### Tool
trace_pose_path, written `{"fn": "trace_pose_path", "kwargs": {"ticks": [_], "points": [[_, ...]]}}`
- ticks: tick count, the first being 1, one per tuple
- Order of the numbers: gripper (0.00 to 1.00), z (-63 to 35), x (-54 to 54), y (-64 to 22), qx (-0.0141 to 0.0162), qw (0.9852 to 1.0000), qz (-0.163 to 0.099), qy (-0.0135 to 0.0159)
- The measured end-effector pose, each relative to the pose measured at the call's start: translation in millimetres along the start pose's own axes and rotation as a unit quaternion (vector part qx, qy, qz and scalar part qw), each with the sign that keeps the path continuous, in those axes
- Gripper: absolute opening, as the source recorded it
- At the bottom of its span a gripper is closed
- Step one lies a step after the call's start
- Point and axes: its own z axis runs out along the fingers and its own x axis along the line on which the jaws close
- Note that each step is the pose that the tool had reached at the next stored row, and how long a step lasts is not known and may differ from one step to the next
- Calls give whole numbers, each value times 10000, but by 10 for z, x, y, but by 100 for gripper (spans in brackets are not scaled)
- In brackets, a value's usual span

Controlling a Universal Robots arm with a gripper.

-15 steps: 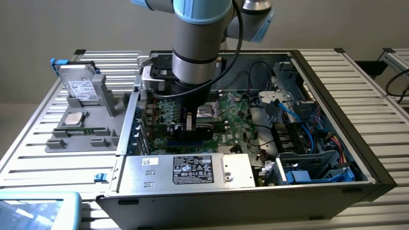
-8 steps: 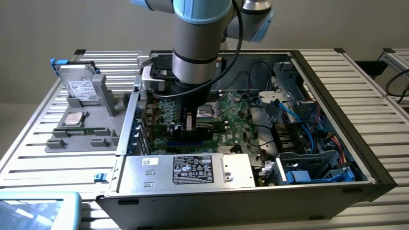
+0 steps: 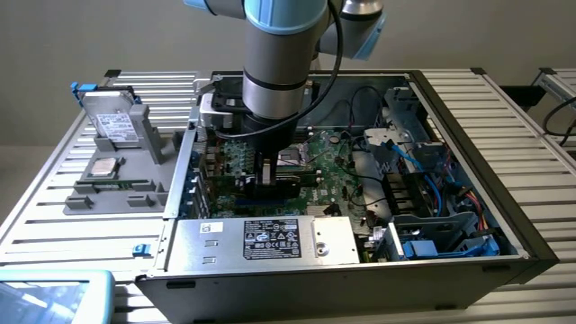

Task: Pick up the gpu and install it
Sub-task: 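Insert the gpu into the slot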

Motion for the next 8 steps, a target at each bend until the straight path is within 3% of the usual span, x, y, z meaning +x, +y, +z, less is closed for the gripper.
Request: {"fn": "trace_pose_path", "kwargs": {"ticks": [8], "points": [[28, 2, -13, 0, 1, 10000, 7, 9]]}}
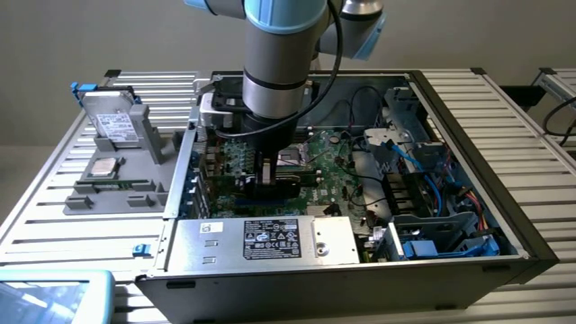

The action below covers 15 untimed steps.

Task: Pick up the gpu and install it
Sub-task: 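Insert the gpu into the slot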

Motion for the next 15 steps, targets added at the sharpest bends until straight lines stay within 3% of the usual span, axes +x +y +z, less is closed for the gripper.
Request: {"fn": "trace_pose_path", "kwargs": {"ticks": [15], "points": [[28, 3, -19, 2, 1, 10000, 4, 29]]}}
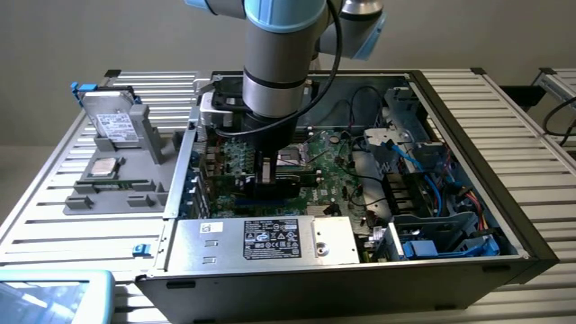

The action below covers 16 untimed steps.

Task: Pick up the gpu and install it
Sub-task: 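Insert the gpu into the slot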

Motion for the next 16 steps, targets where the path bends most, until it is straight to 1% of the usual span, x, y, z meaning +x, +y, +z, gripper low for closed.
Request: {"fn": "trace_pose_path", "kwargs": {"ticks": [6, 9, 13, 14, 16], "points": [[28, 7, -7, 4, 1, 10000, 0, 6], [28, 9, -7, 9, 2, 10000, 1, 16], [28, 14, -7, 18, 5, 10000, 1, 17], [28, 17, -7, 19, 5, 10000, 1, 19], [28, 24, -10, 28, 7, 10000, 4, 33]]}}
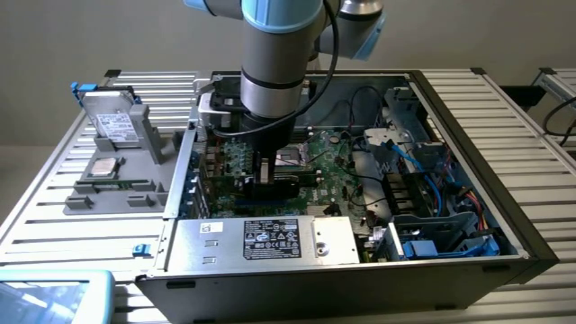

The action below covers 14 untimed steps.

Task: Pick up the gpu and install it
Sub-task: 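Insert the gpu into the slot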

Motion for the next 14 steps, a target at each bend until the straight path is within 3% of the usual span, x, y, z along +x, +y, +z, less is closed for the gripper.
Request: {"fn": "trace_pose_path", "kwargs": {"ticks": [14], "points": [[28, 8, -12, 12, 2, 10000, 10, 16]]}}
